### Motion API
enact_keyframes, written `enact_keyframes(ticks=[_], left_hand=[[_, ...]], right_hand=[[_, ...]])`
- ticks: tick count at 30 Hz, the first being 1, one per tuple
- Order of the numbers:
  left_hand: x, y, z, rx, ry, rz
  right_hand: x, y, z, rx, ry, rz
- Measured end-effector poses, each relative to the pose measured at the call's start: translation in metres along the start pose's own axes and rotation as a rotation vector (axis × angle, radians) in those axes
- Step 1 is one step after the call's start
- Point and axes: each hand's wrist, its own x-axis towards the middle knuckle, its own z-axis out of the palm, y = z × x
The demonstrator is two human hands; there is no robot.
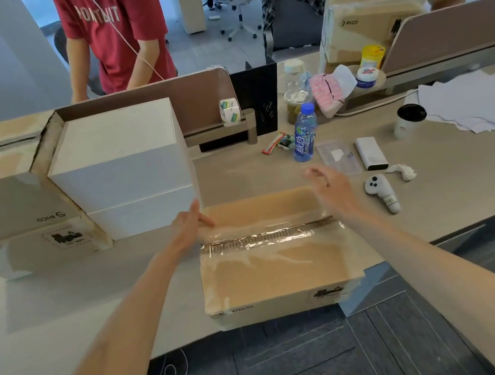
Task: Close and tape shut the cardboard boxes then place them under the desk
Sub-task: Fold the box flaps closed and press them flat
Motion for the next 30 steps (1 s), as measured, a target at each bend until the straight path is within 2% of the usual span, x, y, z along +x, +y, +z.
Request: enact_keyframes(ticks=[5, 7, 9, 12, 20, 30], left_hand=[[-0.007, 0.016, 0.022, 0.467, -0.107, 0.161], [-0.014, 0.023, 0.04, 0.727, -0.155, 0.236], [-0.027, 0.02, 0.059, 0.852, -0.131, 0.334], [-0.033, 0.0, 0.077, 0.858, -0.048, 0.409], [-0.027, -0.02, 0.081, 0.899, -0.022, 0.4], [-0.013, -0.021, 0.08, 0.891, 0.042, 0.408]], right_hand=[[-0.015, 0.012, 0.026, -0.369, -0.281, -0.138], [-0.023, 0.016, 0.033, -0.487, -0.3, -0.21], [-0.029, 0.021, 0.04, -0.581, -0.251, -0.293], [-0.036, 0.032, 0.047, -0.664, -0.223, -0.359], [-0.037, 0.049, 0.059, -0.76, -0.322, -0.234], [-0.016, 0.049, 0.067, -0.808, -0.345, -0.245]])
